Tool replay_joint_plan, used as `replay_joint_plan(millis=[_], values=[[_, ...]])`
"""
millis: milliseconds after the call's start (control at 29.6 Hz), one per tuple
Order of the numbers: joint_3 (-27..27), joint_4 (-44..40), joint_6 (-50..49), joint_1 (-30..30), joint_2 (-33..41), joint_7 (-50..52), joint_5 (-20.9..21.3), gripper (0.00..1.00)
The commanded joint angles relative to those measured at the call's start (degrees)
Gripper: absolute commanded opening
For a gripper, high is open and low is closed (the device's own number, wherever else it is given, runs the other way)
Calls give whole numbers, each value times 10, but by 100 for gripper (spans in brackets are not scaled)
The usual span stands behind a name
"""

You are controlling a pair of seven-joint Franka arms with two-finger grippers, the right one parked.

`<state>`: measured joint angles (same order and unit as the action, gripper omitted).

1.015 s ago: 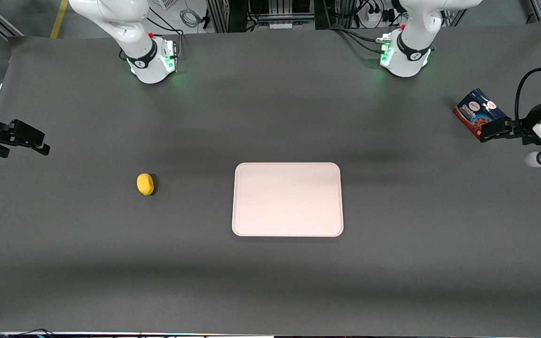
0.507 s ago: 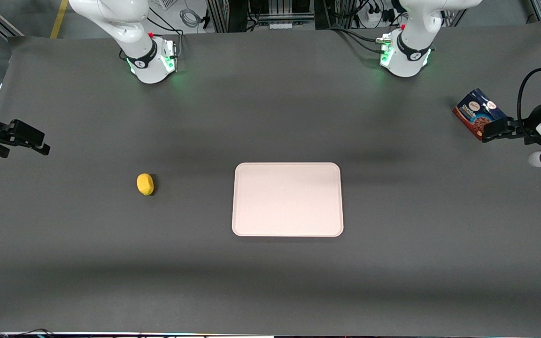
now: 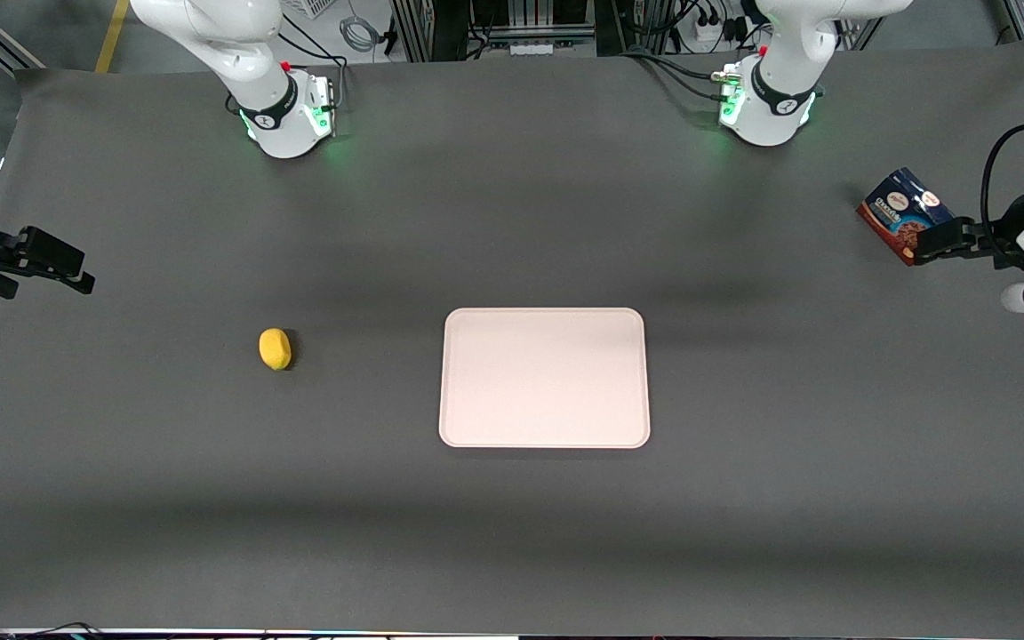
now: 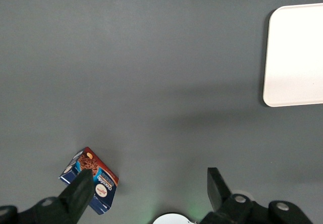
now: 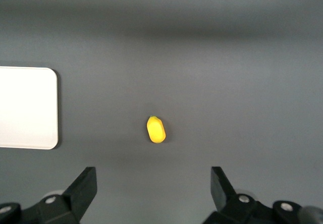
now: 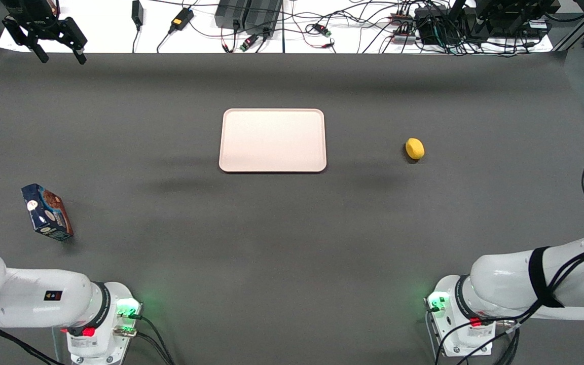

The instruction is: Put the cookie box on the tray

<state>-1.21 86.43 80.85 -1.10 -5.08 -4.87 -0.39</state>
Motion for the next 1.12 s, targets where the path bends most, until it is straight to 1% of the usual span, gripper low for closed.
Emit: replay_joint_plan(millis=[0,135,304,440,507,541,643,710,879,981,1082], values=[[2,11,-14,-4,24,-81,31,100],[0,15,-8,0,26,-216,48,100],[-5,17,19,1,25,-445,74,100],[-23,43,58,4,34,-611,80,100],[-41,75,79,4,52,-665,80,100],[-50,94,83,5,65,-668,80,100],[-71,157,88,6,108,-630,79,100],[-85,183,78,5,129,-569,78,100],[-124,194,13,5,147,-270,60,100],[-127,193,-1,5,153,-109,55,100],[-136,199,2,6,157,-32,55,100]])
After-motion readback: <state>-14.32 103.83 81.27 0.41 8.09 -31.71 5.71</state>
